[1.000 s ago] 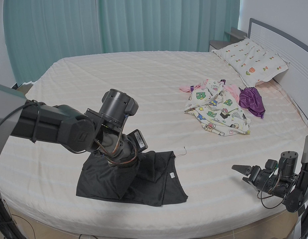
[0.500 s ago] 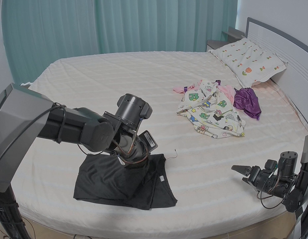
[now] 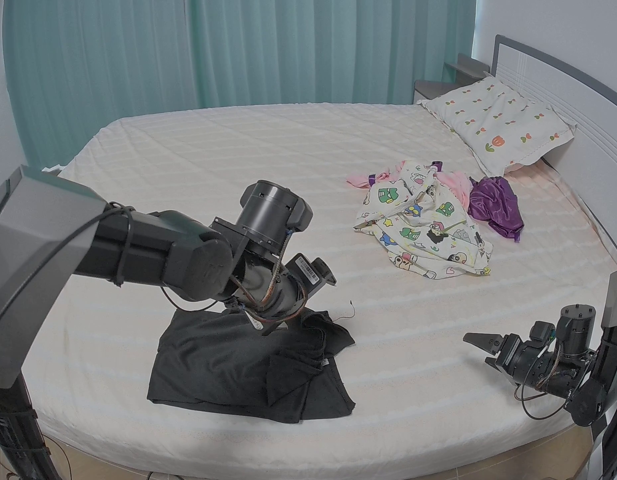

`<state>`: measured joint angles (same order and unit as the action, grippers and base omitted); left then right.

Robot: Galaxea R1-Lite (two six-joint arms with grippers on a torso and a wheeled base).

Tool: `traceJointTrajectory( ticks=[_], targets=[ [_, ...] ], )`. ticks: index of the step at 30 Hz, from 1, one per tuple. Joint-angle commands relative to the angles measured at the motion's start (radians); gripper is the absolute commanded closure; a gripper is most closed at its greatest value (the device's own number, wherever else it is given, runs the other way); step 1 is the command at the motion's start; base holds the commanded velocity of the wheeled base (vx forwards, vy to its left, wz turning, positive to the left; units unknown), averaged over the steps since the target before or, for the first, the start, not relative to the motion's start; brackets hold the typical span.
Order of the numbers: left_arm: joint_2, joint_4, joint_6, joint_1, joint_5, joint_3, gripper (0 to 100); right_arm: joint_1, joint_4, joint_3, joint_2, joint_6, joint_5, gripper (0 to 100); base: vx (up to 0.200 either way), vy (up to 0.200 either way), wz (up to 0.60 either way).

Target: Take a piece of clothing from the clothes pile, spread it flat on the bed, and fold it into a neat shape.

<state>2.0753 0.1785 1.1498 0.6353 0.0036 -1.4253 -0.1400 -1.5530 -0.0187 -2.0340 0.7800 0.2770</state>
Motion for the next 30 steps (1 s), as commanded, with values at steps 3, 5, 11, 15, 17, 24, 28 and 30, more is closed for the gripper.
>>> traceJointTrajectory(
  ticks=[3,5,11,15,17,24,28,30],
  targets=[
    [-0.11,-0.01,0.005,-0.103,-0.057,0.097,0,-0.003,-0.012,0.002,-0.003,-0.001,0.001,0,0.0,0.0,0.0],
    [-0.139,-0.011,0.008,-0.158,-0.114,0.155,0,-0.003,-0.013,0.002,-0.003,-0.001,0.002,0,0.0,0.0,0.0],
    [-0.248,-0.016,0.005,-0.266,-0.151,0.322,0,-0.003,-0.013,0.002,-0.006,0.001,0.002,0,-0.1,0.0,0.0],
    [-0.311,-0.06,-0.002,-0.279,-0.155,0.441,0,-0.004,-0.012,0.003,-0.006,0.004,0.004,0,0.0,0.0,0.0],
    [-0.333,-0.079,-0.002,-0.279,-0.159,0.471,0,-0.004,-0.013,0.003,-0.006,0.001,0.004,0,0.0,0.0,0.0],
    [-0.347,-0.146,0.005,-0.295,-0.159,0.514,0,-0.003,-0.012,0.005,-0.006,0.005,0.005,0,0.0,0.0,0.0],
    [-0.347,-0.146,0.007,-0.299,-0.16,0.516,0,-0.018,-0.012,0.006,-0.009,0.007,0.005,0,0.0,0.0,0.0],
    [-0.348,-0.148,0.007,-0.302,-0.162,0.52,0,-0.02,-0.012,0.008,-0.009,0.007,0.004,0,0.0,0.1,0.0]
  ],
)
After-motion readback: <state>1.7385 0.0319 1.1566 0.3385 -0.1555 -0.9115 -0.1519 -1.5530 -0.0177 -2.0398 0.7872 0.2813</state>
